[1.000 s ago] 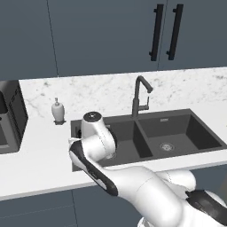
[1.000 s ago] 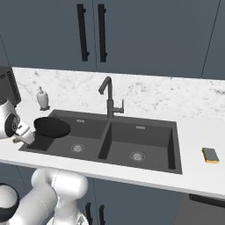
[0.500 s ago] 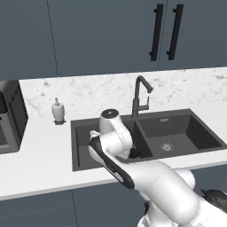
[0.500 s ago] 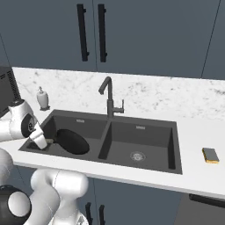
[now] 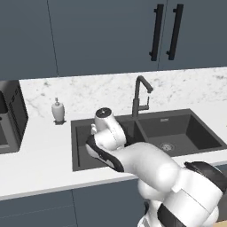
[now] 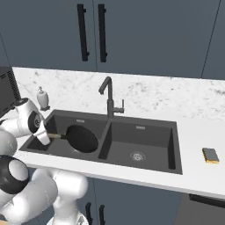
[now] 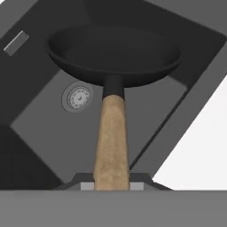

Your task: Pick the pan and sponge and place them into the sink. Then turn on the water.

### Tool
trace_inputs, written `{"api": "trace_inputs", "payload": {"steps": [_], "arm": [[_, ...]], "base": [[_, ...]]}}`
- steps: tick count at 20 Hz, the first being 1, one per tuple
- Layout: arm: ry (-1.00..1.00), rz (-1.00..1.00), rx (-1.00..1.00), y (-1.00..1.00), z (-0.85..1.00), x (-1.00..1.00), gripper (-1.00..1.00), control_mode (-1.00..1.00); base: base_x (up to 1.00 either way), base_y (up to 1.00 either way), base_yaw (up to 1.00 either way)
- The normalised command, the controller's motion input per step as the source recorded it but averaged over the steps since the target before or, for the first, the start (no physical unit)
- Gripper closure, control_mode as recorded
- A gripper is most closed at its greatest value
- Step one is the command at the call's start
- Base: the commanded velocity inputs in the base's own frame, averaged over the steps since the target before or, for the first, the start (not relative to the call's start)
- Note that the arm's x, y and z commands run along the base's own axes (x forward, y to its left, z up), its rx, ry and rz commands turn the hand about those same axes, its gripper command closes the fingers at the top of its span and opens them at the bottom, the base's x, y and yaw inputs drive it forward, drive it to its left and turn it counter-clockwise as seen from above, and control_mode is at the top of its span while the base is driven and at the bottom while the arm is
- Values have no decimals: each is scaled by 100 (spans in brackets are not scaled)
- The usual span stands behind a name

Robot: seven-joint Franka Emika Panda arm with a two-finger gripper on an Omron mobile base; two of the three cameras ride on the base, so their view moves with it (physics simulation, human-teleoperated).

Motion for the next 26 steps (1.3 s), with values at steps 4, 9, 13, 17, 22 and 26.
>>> {"api": "trace_inputs", "payload": {"steps": [4,9,13,17,22,26], "arm": [[3,0,0,9,0,83,100,-100],[6,0,0,0,-3,76,100,-100],[11,0,-3,10,-42,40,100,-100],[9,0,0,3,-49,28,100,-100],[2,0,0,0,-39,35,100,-100],[0,0,0,0,-36,43,100,-100]], "base": [[0,0,0],[0,0,0],[0,0,0],[0,0,0],[0,0,0],[0,0,0]]}}
